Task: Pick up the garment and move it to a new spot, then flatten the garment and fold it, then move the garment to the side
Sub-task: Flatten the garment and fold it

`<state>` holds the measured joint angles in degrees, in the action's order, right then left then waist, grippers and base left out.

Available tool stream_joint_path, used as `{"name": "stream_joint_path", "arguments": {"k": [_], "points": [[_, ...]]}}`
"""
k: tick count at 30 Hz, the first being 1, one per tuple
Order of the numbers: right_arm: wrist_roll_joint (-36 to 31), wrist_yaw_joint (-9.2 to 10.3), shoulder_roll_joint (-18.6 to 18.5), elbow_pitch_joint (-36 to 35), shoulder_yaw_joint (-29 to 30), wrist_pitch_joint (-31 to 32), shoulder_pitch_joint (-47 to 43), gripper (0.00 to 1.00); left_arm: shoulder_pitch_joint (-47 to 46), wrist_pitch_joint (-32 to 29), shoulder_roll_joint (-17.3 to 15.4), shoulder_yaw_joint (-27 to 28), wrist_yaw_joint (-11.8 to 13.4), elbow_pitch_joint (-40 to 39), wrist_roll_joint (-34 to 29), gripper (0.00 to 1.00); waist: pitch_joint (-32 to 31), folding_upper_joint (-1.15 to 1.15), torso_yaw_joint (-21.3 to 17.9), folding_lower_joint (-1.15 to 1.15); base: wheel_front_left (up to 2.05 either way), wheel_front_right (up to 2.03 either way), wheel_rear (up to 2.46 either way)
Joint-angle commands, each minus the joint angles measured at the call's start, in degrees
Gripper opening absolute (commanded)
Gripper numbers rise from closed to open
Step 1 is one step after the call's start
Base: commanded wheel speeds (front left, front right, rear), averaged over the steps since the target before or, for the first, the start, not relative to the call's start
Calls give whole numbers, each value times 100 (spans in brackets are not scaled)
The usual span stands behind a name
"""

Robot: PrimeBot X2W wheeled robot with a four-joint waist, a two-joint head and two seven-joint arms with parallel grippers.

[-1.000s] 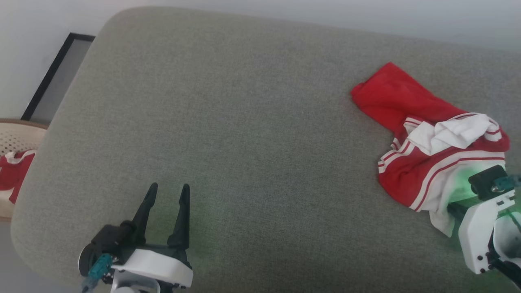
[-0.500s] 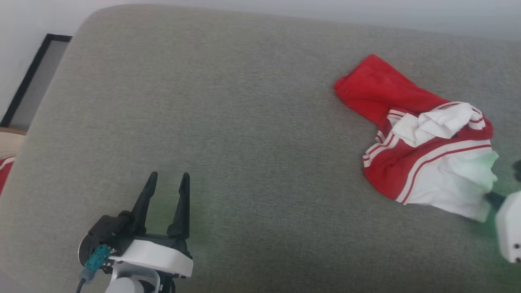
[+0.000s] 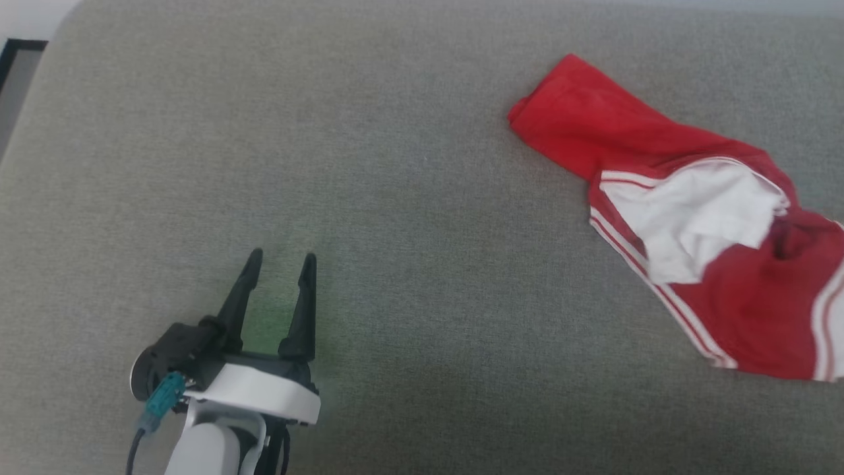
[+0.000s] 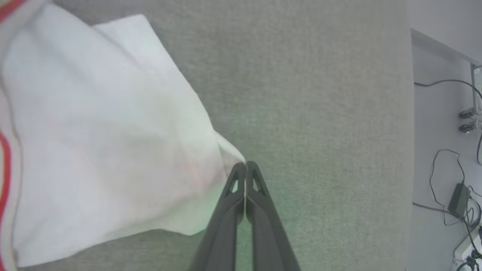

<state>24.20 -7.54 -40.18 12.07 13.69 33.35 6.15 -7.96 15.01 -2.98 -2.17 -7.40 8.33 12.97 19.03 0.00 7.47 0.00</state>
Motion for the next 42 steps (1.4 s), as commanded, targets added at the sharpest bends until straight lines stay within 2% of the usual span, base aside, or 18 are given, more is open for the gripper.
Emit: {"name": "stream_joint_path", "arguments": {"k": [1, 6, 8, 15, 16, 17, 18, 21, 24, 27, 29, 31, 36, 39, 42], "points": [[-68, 11, -23, 171, 128, -103, 37, 0, -103, 24, 9, -16, -9, -30, -63, 100, 69, 0, -30, 0, 0, 0, 0], [-468, 10, -94, 773, 466, -486, 177, 0, -198, 24, -99, -50, -9, -34, -66, 100, 153, 0, -68, 0, 0, 0, 0], [-430, 10, 77, 939, 506, -619, 288, 0, -214, 24, -144, -77, -9, -17, -36, 100, 153, 0, -89, 0, 0, 0, 0], [-346, 11, 332, 1033, 409, -1228, 537, 0, -294, 24, -336, -159, -9, -54, 39, 100, 46, 0, -215, 0, 0, 0, 0], [-278, 11, 422, 997, 403, -1384, 591, 42, -317, 24, -406, -202, -9, -84, 45, 100, 6, 0, -253, 0, 0, 0, 0], [-233, 10, 506, 920, 386, -1568, 624, 95, -343, 24, -486, -243, -9, -119, 57, 100, -39, 0, -294, 0, 0, 0, 0], [-178, 10, 568, 855, 370, -1745, 659, 100, -370, 24, -575, -296, -9, -147, 87, 100, -92, 0, -340, 0, 0, 0, 0], [2, 10, 763, 562, 219, -2307, 726, 100, -573, 24, -949, -584, -9, -204, 135, 100, -247, 0, -508, 0, 0, 0, 0], [89, 10, 997, 298, 25, -2906, 779, 100, -935, 24, -1454, -1132, -9, -146, 273, 100, -388, 0, -715, 0, 0, 0, 0], [132, 10, 1280, 58, -186, -3457, 843, 100, -1530, 6, -1987, -2076, -9, 78, 512, 100, -478, 0, -949, 0, 0, 0, 0], [150, 10, 1483, -49, -323, -3746, 835, 100, -2048, -310, -2211, -2825, -9, 201, 926, 100, -499, 0, -1113, 0, 0, 0, 0], [206, 10, 1666, -117, -400, -3990, 846, 100, -2644, -776, -2340, -3547, -7, 268, 1496, 100, -487, 0, -1275, 0, 0, 0, 0], [337, 9, 2044, -115, -598, -4325, 891, 100, -4119, -2514, -2417, -5211, -2, 543, 3247, 100, -341, 0, -1773, 0, 0, 0, 0], [393, 10, 2185, -62, -718, -4466, 962, 100, -4846, -3512, -2407, -5979, -2, 804, 4016, 100, -190, 0, -2138, 0, 0, 0, 0], [425, 10, 2300, 33, -816, -4579, 1011, 100, -5395, -4217, -2402, -6519, -2, 1091, 4588, 100, -3, 0, -2499, 0, 0, 0, 0]]}}
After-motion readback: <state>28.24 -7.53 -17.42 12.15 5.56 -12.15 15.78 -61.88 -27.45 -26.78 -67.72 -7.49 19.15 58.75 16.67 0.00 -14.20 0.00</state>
